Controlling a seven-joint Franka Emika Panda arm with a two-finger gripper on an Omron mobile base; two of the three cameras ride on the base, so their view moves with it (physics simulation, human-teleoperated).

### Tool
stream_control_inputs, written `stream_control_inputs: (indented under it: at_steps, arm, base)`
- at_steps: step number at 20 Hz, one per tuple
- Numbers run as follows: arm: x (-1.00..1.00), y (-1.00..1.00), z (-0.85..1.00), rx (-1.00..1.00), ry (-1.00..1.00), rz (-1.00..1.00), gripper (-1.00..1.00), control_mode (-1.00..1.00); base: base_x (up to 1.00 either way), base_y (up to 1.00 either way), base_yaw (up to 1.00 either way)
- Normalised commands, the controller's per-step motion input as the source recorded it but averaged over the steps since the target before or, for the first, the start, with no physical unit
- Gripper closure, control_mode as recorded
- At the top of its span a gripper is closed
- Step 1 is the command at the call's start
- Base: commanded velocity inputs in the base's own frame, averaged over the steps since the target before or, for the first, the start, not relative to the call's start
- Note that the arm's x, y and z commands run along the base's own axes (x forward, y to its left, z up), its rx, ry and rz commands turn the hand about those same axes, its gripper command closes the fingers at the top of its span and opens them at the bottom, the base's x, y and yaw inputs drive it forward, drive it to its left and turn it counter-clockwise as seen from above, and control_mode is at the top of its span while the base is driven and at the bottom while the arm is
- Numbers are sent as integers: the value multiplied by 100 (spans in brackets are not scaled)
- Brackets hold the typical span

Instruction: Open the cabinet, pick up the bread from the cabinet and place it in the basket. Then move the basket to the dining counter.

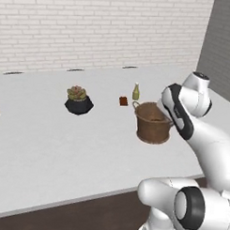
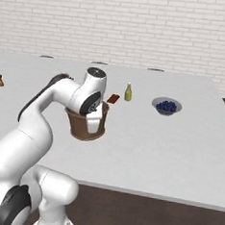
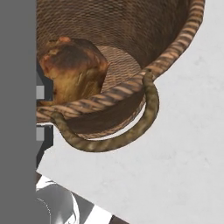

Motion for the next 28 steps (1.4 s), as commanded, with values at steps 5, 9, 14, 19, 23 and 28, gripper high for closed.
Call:
stream_control_inputs:
  at_steps: [5,9,14,19,23,28]
  arm:
    - [53,9,-86,-12,0,0,100,-100]
    - [39,12,-80,-11,0,0,100,-100]
    - [30,11,-40,0,0,0,100,-100]
    - [16,1,-37,2,2,0,100,-100]
    - [18,0,-40,3,8,0,100,-100]
    - [9,5,-7,0,1,0,-100,-100]
  base:
    - [0,0,0]
    - [0,0,0]
    - [0,0,0]
    - [0,0,0]
    - [0,0,0]
    - [0,0,0]
